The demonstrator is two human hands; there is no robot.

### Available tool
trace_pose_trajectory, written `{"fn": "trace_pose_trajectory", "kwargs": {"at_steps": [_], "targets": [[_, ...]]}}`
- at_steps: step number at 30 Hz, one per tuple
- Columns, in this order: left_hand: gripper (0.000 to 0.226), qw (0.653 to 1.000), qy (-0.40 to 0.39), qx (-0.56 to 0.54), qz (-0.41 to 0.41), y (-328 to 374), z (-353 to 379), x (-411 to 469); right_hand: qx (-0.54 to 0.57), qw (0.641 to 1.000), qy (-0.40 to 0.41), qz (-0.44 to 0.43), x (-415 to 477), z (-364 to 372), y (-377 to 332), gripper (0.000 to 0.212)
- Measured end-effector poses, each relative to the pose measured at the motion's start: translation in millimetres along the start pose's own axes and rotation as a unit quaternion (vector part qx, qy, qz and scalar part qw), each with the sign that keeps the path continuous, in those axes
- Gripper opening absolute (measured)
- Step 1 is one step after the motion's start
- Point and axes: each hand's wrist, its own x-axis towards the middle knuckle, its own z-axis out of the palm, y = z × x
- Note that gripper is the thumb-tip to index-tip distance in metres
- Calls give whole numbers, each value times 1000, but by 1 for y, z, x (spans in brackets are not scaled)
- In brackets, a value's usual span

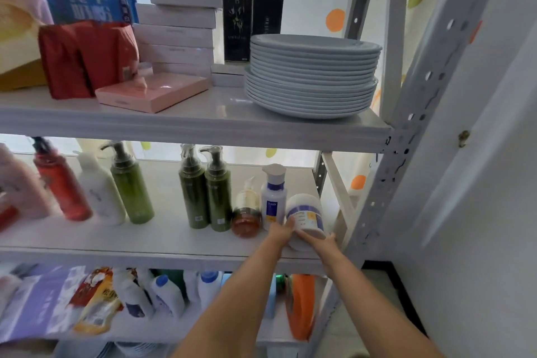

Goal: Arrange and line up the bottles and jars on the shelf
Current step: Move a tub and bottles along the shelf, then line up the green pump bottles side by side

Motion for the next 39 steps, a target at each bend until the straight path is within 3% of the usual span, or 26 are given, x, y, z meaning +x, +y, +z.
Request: {"fn": "trace_pose_trajectory", "kwargs": {"at_steps": [4,7,15,22,26,33,39], "targets": [[58,999,19,27,-9,-16,-24,-19,-86,989,118,19,-29,18,15,105],[69,997,50,42,-32,-25,-49,-32,-148,980,129,24,-58,45,25,98],[70,984,174,6,-27,-28,-167,-50,-180,980,-1,-86,-118,157,8,79],[54,971,239,-15,6,-23,-282,-42,-174,945,-160,-228,-146,261,-35,74],[42,975,218,-22,33,-25,-352,-17,-168,933,-151,-280,-145,331,-79,69],[53,987,113,113,30,-31,-384,6,-155,937,-74,-304,-133,391,-149,87],[39,973,112,189,64,-32,-395,26,-254,916,9,-309,-124,408,-167,54]]}}
